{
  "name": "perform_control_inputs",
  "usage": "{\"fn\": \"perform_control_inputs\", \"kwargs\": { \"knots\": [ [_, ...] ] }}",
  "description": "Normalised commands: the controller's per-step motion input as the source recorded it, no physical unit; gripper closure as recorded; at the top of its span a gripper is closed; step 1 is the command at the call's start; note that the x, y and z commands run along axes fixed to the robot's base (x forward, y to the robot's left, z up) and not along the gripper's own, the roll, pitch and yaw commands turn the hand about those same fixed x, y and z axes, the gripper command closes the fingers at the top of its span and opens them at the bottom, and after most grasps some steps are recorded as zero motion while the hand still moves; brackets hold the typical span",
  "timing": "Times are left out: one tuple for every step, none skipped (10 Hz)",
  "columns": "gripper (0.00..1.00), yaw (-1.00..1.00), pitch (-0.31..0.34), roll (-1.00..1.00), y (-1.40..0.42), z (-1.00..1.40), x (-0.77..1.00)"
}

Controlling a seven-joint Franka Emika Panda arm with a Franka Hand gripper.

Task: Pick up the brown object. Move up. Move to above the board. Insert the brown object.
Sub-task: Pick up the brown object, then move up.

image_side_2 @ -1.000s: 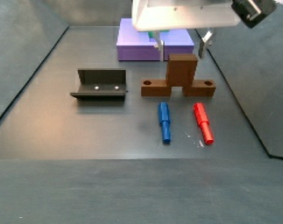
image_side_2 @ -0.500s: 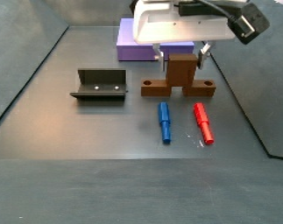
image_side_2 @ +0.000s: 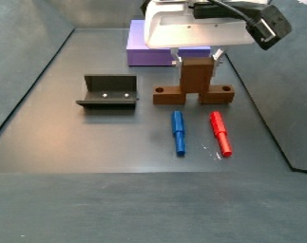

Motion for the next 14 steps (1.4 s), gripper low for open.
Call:
{"fn": "perform_control_inputs", "kwargs": {
  "knots": [
    [1.00,0.00,0.000,0.00,0.00,0.00,0.00],
    [1.00,0.00,0.000,0.00,0.00,0.00,0.00],
    [1.00,0.00,0.000,0.00,0.00,0.00,0.00],
    [1.00,0.00,0.000,0.00,0.00,0.00,0.00],
    [1.00,0.00,0.000,0.00,0.00,0.00,0.00],
    [1.00,0.00,0.000,0.00,0.00,0.00,0.00],
    [1.00,0.00,0.000,0.00,0.00,0.00,0.00],
    [1.00,0.00,0.000,0.00,0.00,0.00,0.00],
    [1.00,0.00,0.000,0.00,0.00,0.00,0.00],
    [1.00,0.00,0.000,0.00,0.00,0.00,0.00],
    [1.00,0.00,0.000,0.00,0.00,0.00,0.00],
    [1.00,0.00,0.000,0.00,0.00,0.00,0.00],
    [1.00,0.00,0.000,0.00,0.00,0.83,0.00],
    [1.00,0.03,0.024,-0.01,-0.05,0.80,-0.04]
  ]
}}
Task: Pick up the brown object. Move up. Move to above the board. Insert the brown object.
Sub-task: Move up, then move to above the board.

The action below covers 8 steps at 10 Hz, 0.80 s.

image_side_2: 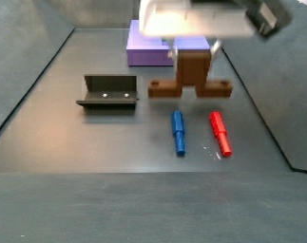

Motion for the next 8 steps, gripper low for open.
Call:
{"fn": "perform_control_inputs", "kwargs": {
  "knots": [
    [1.00,0.03,0.035,0.02,-0.04,0.54,-0.08],
    [1.00,0.03,0.014,0.05,-0.02,0.24,-0.04],
    [1.00,0.00,0.000,0.00,0.00,1.40,0.00],
    [1.00,-0.01,0.020,0.00,0.00,1.40,-0.01],
    [1.00,0.00,0.010,0.03,0.01,1.40,-0.05],
    [1.00,0.00,0.002,0.02,0.00,1.40,-0.02],
    [1.00,0.00,0.063,0.00,0.00,1.40,0.06],
    [1.00,0.00,0.100,0.01,0.00,0.58,0.03]
  ]
}}
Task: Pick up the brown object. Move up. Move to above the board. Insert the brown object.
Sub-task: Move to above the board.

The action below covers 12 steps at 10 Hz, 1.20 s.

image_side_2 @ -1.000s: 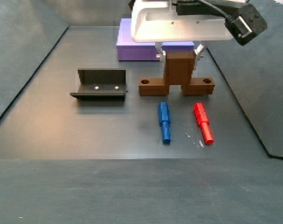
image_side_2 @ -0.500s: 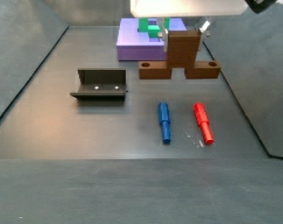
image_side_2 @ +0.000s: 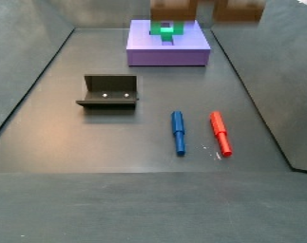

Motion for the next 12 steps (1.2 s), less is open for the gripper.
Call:
{"fn": "perform_control_inputs", "kwargs": {
  "knots": [
    [1.00,0.00,0.066,0.01,0.00,0.22,0.03],
    [1.00,-0.02,0.110,0.03,-1.40,0.21,0.27],
    [1.00,-0.02,0.112,0.04,-1.40,0.21,0.27],
    [1.00,-0.01,0.136,0.05,-1.40,0.22,0.28],
    [1.00,0.00,0.138,-0.01,-1.40,0.22,0.30],
    [1.00,0.00,0.146,0.01,-1.40,0.22,0.32],
    [1.00,0.01,0.146,0.02,-1.40,0.22,0.33],
    [1.00,0.00,0.153,-0.01,-1.40,0.23,0.37],
    [1.00,0.01,0.143,0.01,-1.40,0.24,0.39],
    [1.00,0.01,0.143,0.03,-0.79,0.14,0.24],
    [1.00,0.01,0.134,0.02,-0.40,0.08,0.16],
    [1.00,0.01,0.088,0.01,-0.17,0.05,0.08]
  ]
}}
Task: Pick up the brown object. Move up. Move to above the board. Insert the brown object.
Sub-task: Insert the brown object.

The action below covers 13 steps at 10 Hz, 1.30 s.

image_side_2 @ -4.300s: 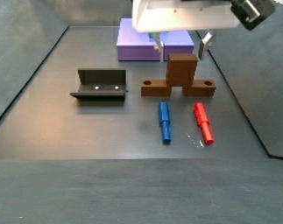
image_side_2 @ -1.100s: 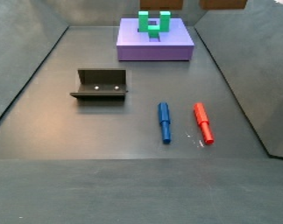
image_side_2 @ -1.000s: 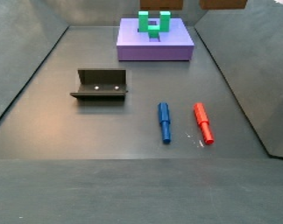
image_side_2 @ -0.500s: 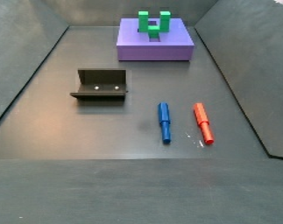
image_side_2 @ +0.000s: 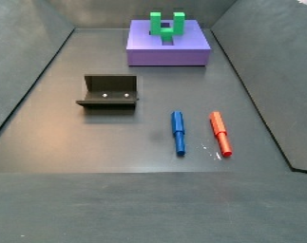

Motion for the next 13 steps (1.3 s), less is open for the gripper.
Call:
{"fn": "perform_control_inputs", "kwargs": {
  "knots": [
    [1.00,-0.46,-0.116,-0.11,-0.09,-0.21,0.00],
    [1.00,-0.62,-0.131,-0.16,-0.06,-0.21,0.00],
    [1.00,-0.70,-0.153,-0.23,0.00,-0.09,-0.05],
    [1.00,-0.67,-0.177,-0.28,0.00,-0.03,0.00],
    [1.00,-0.76,-0.129,-0.20,0.00,-0.05,0.00],
    [1.00,-0.91,-0.100,-0.17,-0.02,-0.05,0.03],
    [1.00,-0.97,-0.094,-0.15,-0.02,-0.05,0.00],
    [1.00,-1.00,-0.083,-0.13,-0.04,-0.06,0.00],
    [1.00,-1.00,-0.077,-0.12,-0.03,-0.07,0.00],
    [1.00,-1.00,-0.074,-0.12,-0.03,-0.07,0.00],
    [1.00,-1.00,-0.067,-0.11,-0.03,-0.07,0.00],
    [1.00,-1.00,-0.064,-0.13,-0.03,-0.04,0.00],
    [1.00,-0.95,-0.066,-0.17,0.00,0.00,0.03]
  ]
}}
